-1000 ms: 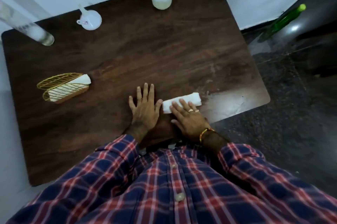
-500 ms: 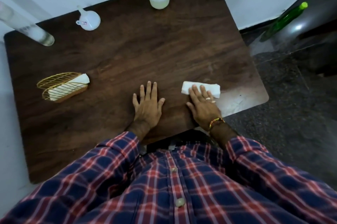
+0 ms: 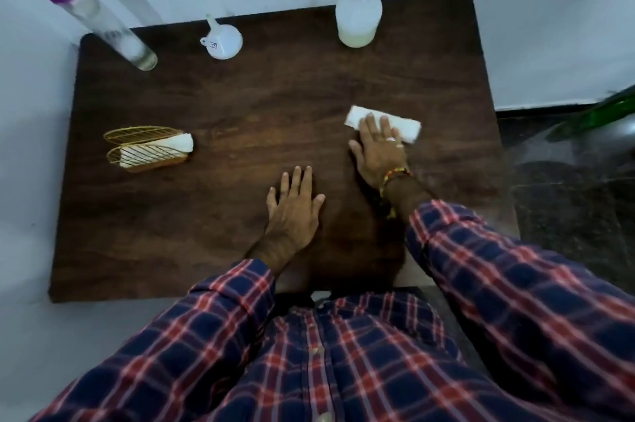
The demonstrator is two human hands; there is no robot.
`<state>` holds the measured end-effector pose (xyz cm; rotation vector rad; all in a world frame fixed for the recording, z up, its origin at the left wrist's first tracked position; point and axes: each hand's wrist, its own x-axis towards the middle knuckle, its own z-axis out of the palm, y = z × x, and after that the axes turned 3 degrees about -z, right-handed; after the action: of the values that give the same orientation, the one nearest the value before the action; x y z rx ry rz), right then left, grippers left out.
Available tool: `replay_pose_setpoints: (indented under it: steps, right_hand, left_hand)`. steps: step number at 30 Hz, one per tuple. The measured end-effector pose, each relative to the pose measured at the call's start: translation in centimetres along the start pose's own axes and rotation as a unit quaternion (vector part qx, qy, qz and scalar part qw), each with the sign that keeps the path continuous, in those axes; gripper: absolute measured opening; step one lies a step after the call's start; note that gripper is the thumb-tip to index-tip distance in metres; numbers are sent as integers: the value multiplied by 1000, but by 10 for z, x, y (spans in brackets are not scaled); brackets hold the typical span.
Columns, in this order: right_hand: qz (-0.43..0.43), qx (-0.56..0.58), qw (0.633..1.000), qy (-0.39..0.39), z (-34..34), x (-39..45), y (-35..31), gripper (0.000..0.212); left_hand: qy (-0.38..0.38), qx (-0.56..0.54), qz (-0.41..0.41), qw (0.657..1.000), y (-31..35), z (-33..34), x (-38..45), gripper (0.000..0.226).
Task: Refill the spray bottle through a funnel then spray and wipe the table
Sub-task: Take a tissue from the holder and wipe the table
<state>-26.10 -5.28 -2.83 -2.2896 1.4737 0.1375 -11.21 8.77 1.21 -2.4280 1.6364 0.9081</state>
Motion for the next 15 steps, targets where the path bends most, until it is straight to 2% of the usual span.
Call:
replay_pose_setpoints:
  steps: [4, 6, 8, 10, 12, 15]
  right_hand:
    - [-132, -53, 988, -61, 3, 6, -32, 63]
    - [-150, -65, 985, -57, 7, -9, -26, 61]
    - [-117, -57, 991, -32, 2, 4, -12, 59]
    - [-46, -33, 998, 4, -8, 35, 2, 57]
    - [2, -10, 1000, 4, -22, 65, 15, 56]
    - [-21, -16, 1000, -10, -22, 57, 20, 59]
  left_hand:
    - [1, -3, -4, 1000, 21, 3, 13, 60]
    - [-2, -1, -10, 1000, 25, 1, 20, 59]
    - [4, 3, -16, 1000, 26, 1, 25, 58]
    - [3, 3, -20, 1000, 26, 2, 27, 59]
    - [-6, 1, -25, 1000, 27, 5, 26, 59]
    - [-12, 3, -21, 1000, 32, 8, 23, 59]
